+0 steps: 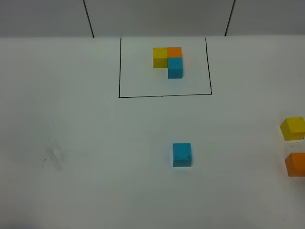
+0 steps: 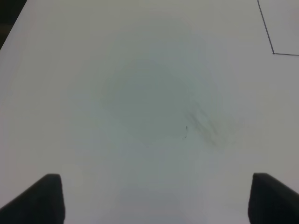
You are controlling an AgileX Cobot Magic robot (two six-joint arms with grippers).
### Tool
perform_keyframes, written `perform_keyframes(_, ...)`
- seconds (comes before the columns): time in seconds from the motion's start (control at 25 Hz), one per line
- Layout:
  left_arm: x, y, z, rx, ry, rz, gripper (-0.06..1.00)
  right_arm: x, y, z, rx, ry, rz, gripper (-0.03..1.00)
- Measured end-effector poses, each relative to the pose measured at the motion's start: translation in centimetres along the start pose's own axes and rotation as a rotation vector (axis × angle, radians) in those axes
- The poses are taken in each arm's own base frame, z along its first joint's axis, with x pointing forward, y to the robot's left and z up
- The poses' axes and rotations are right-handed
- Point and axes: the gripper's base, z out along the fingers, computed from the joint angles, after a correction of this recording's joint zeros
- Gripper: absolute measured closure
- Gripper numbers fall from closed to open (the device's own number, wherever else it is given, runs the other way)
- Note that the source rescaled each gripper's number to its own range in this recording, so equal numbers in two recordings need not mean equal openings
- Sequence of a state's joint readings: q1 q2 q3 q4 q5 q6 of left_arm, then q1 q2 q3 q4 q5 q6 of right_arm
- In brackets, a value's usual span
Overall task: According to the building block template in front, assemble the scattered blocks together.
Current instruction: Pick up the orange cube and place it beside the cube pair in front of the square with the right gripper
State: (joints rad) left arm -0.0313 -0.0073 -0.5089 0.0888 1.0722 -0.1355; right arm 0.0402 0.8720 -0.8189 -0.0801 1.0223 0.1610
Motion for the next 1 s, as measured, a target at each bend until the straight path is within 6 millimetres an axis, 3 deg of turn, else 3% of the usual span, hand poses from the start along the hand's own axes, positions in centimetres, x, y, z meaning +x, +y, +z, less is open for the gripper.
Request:
perform_keyframes(0.36, 0.0, 0.0, 0.0, 0.000, 0.001, 0.000, 0.26, -0.9, 0.2, 4.3, 0.059, 0.230, 0.051, -0.03)
perform_keyframes(0.52, 0.0, 0.0, 0.0, 0.000, 0.001, 0.000, 0.26, -0.1, 0.3, 6.9, 0.066, 0.276, 0.073, -0.02)
perform_keyframes(0.68, 0.0, 0.0, 0.0, 0.000, 0.001, 0.000, 0.26, 1.1, 0.4, 9.0, 0.062, 0.279, 0.098, -0.01)
perform_keyframes(1.0, 0.0, 0.0, 0.0, 0.000, 0.001, 0.000, 0.26, 1.1, 0.8, 13.3, 0.043, 0.284, 0.070, 0.01)
